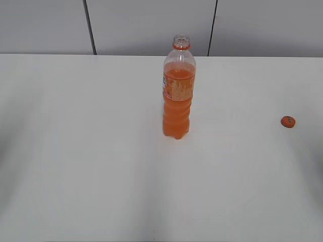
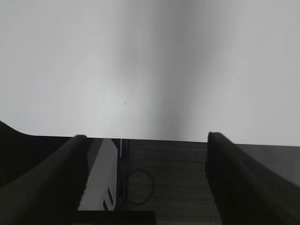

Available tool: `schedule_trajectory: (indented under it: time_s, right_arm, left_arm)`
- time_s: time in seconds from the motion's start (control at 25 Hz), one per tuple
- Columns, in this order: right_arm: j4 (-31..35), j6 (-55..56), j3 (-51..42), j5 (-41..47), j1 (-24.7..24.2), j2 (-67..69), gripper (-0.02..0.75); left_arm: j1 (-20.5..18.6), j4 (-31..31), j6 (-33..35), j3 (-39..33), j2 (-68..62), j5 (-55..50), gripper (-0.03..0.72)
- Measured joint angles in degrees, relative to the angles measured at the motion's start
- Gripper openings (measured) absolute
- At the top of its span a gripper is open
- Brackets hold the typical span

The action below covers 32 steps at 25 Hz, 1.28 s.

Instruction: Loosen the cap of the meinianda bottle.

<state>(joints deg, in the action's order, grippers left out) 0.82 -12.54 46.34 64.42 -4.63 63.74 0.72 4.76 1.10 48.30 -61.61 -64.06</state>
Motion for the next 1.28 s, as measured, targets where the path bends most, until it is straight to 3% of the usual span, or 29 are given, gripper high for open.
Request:
schedule_trajectory:
  time_s: [0.28,0.6,0.96,1.28]
  right_arm:
    - [0.0,0.0,-11.2,-7.8,0.0,-15.8,0.585]
    - [-0.1,0.0,-19.4,-9.9,0.0,-34.8,0.583]
    - [0.0,0.0,-20.9,-6.5,0.0,-36.6,0.583]
    - [0.0,0.0,-20.9,-6.3,0.0,-37.0,0.583]
  left_arm:
    - [0.0,-0.2,0.0,-6.9,11.2,3.4,0.494]
    - [0.0,-1.0,0.0,-10.8,23.3,4.4,0.492]
    - [0.0,-1.8,0.0,-15.7,33.9,4.6,0.492]
    - [0.0,-1.8,0.0,-15.7,45.3,4.8,0.491]
